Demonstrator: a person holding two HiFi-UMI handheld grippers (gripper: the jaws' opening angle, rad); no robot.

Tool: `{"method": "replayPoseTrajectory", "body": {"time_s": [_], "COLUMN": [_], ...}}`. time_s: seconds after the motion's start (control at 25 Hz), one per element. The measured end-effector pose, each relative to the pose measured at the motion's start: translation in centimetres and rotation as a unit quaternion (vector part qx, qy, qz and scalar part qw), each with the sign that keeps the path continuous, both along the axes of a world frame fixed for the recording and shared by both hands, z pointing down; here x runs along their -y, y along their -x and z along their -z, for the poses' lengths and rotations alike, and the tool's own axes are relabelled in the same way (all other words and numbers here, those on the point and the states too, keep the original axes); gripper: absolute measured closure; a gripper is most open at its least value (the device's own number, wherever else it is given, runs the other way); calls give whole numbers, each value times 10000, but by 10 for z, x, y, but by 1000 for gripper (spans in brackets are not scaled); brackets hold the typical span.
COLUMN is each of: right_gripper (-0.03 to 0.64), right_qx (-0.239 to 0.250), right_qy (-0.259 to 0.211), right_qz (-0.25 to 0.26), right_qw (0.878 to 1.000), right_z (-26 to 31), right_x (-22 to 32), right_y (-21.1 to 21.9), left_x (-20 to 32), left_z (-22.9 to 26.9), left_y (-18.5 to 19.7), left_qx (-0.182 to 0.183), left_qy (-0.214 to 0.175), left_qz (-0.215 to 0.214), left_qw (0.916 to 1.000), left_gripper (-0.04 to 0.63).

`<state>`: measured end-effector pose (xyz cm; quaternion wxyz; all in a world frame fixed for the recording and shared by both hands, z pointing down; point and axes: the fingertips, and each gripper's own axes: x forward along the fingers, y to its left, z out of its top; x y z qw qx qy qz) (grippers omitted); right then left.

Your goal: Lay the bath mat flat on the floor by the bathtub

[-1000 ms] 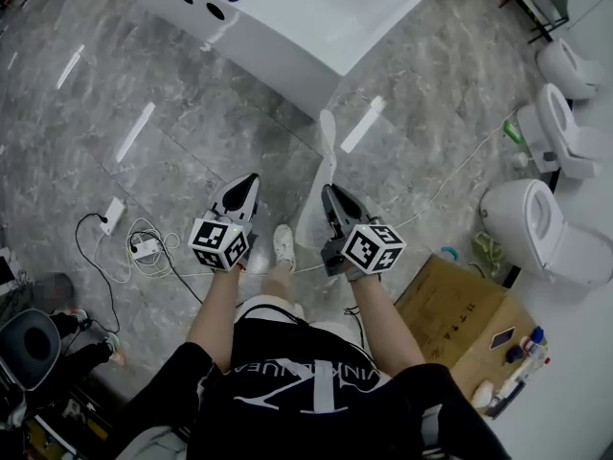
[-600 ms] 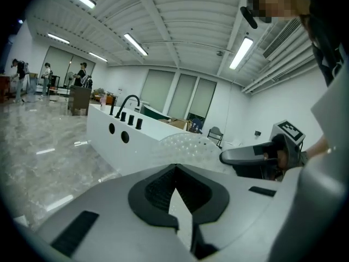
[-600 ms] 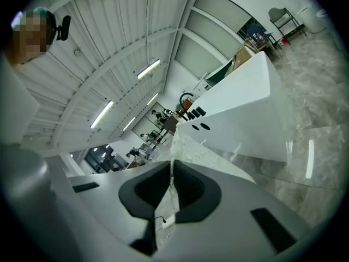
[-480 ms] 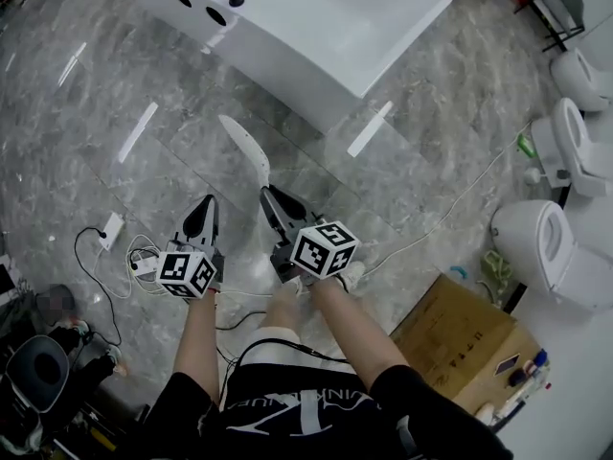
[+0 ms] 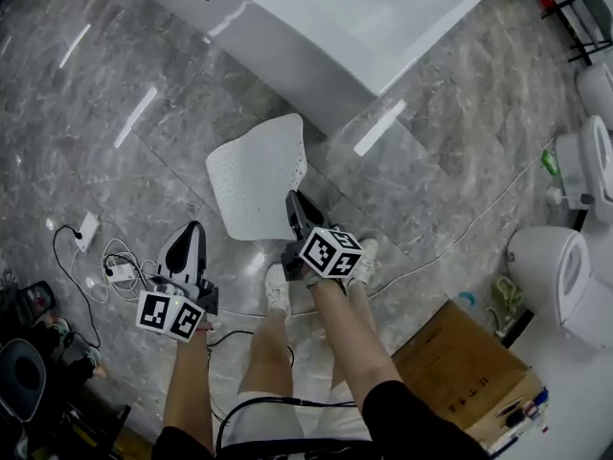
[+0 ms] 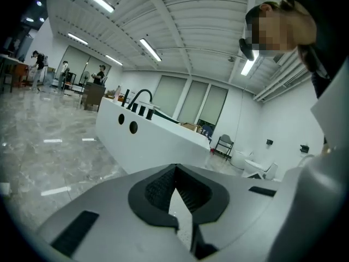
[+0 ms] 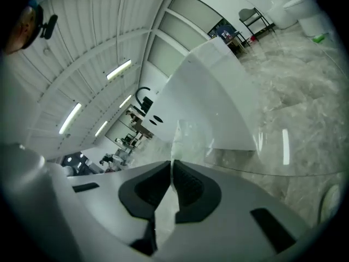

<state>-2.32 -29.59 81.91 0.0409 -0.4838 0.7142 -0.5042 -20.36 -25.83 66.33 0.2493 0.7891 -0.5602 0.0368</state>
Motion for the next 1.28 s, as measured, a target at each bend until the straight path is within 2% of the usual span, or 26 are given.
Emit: {"method": "replayPoseTrajectory", "body": {"time_s": [0.24,0.44,0.64,0.8,1.04,1.28], "right_gripper": [581,581,581,581,583,581], "right_qx": [-645,-1225,-1087,-1404,-1815,-2048], "right_qy": [510,769,1236,1469,1702,1940], "right_qz": [-52,159,58,81,422,396], "right_qw": [9966,9894,9863,9791,9676,9586], "right_z": [-94,-131,-158,-179,-203,-222], "right_x": [4,11,10,6,5,7], "right_y": [-77,-145,-194,-230,-264,-303], "left_x": [-6,6,32,46,53,56], "left_z": [-49,-56,-55,-59,-75,-92], "left_y": [-47,-84,-110,-134,-156,-174], "left_qx": [-69,-17,-127,-141,-92,-32], "left_qy": [304,339,224,202,313,433], "left_qz": [-133,-363,-317,-409,-479,-433], "left_qw": [9994,9988,9992,9989,9983,9981], "left_gripper": [581,581,581,581,581,581]}}
